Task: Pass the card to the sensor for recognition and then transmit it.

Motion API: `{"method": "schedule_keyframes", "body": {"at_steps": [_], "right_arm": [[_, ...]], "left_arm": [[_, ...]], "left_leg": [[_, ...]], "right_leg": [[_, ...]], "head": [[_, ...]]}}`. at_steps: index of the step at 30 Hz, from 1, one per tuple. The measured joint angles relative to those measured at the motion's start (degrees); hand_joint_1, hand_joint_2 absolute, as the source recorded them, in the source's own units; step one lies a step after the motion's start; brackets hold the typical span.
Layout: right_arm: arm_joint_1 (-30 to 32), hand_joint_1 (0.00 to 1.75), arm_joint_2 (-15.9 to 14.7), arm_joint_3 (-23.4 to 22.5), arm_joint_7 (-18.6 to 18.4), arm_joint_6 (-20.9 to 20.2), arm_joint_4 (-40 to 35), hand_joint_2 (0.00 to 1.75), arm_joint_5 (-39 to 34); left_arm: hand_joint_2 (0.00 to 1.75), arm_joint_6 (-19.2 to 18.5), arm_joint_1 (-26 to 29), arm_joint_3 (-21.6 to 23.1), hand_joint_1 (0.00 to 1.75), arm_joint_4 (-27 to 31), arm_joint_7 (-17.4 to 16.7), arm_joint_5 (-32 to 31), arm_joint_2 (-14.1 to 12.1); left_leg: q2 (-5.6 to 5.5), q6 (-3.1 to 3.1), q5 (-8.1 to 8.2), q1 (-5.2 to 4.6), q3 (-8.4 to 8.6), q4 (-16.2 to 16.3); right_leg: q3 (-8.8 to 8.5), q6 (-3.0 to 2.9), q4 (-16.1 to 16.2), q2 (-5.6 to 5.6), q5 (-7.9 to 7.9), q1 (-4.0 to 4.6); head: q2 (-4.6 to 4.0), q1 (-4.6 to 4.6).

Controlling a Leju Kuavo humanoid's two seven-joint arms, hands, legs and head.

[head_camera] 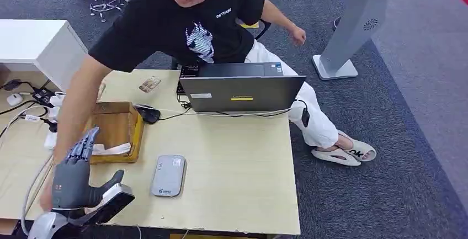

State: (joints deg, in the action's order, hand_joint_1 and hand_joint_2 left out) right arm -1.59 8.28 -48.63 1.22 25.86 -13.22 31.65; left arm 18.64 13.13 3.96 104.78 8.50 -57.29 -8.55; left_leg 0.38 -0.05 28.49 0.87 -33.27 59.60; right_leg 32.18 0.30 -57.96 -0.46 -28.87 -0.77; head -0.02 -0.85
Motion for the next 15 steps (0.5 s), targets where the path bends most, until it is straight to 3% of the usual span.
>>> {"method": "schedule_keyframes", "body": {"at_steps": [15], "right_arm": [[0.0,0.0,0.2,-1.1,0.0,0.4,0.0,1.75,-0.3]], "left_arm": [[1.75,0.9,2.1,0.0,0.0,2.1,1.0,0.9,0.8]], "left_leg": [[0.0,0.0,0.0,0.0,0.0,0.0]], "right_leg": [[-0.02,0.0,0.0,0.0,0.0,0.0]], "head": [[0.0,0.02]]}}
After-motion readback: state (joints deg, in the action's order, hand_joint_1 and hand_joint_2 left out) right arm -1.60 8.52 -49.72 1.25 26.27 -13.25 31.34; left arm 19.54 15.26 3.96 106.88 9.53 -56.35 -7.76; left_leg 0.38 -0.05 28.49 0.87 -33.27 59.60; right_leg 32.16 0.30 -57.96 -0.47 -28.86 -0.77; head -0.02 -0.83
